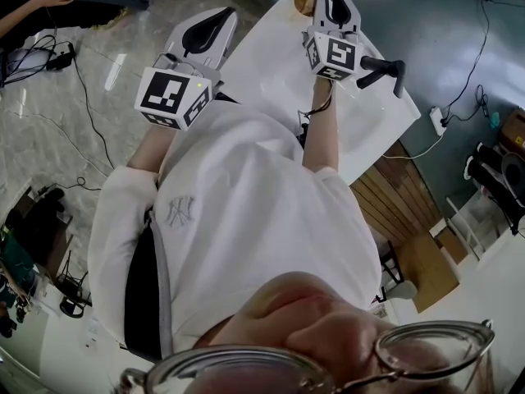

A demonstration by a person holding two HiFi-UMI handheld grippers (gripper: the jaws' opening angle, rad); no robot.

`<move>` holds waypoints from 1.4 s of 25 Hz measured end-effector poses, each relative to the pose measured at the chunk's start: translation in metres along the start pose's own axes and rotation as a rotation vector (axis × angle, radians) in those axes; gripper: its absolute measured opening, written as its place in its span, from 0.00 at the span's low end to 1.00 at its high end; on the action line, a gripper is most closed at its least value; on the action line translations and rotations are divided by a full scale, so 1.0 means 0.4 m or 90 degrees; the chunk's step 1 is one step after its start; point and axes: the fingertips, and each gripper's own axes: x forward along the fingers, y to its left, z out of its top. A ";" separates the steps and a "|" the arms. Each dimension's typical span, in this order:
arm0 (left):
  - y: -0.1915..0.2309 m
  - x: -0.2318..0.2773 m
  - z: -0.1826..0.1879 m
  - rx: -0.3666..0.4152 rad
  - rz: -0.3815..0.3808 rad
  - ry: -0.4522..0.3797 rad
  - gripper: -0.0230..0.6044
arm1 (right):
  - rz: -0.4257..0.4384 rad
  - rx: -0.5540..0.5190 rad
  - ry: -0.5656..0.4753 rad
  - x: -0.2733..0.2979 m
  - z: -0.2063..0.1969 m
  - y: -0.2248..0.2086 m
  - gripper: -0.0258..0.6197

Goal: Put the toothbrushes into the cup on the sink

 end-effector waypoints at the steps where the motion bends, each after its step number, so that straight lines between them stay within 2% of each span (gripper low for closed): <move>1: -0.001 0.001 0.002 0.001 0.000 -0.001 0.05 | 0.000 -0.001 0.002 0.001 -0.004 0.002 0.12; 15: -0.009 0.009 0.002 0.007 -0.008 -0.002 0.05 | -0.005 -0.036 0.046 0.001 -0.067 0.016 0.12; 35: -0.016 0.020 0.003 0.003 -0.015 -0.002 0.05 | -0.008 -0.035 0.116 -0.001 -0.138 -0.009 0.12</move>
